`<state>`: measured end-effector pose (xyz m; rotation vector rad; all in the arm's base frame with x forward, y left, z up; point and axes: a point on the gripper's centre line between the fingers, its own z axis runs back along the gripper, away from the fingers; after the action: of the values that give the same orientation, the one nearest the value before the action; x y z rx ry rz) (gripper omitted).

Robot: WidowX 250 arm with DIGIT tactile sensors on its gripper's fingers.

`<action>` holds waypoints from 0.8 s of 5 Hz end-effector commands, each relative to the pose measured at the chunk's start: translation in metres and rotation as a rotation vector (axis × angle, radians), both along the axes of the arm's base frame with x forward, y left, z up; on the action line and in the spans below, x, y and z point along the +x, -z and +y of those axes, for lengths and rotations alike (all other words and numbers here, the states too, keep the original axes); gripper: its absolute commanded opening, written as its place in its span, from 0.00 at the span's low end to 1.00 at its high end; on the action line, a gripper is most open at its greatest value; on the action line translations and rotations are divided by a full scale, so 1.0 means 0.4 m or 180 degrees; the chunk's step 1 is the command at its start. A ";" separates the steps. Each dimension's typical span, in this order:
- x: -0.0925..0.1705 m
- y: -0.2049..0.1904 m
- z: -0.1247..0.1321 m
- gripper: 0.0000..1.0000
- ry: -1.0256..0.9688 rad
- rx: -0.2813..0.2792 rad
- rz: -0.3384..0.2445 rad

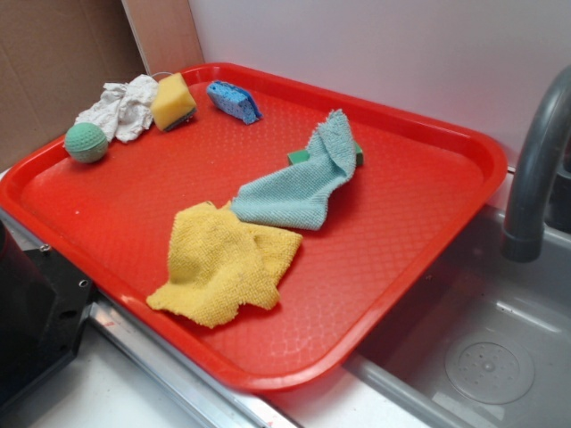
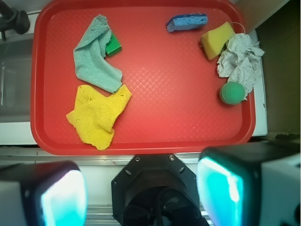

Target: Grab the green ball.

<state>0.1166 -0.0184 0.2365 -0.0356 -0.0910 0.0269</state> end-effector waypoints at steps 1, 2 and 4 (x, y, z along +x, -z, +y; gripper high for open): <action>0.000 0.000 0.000 1.00 0.0000 0.0000 0.0000; 0.045 0.086 0.125 1.00 -0.0788 0.0340 0.0166; 0.058 0.184 0.329 1.00 -0.2156 0.0727 -0.0299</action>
<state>0.1457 0.1078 0.1515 0.2155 -0.1704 0.6847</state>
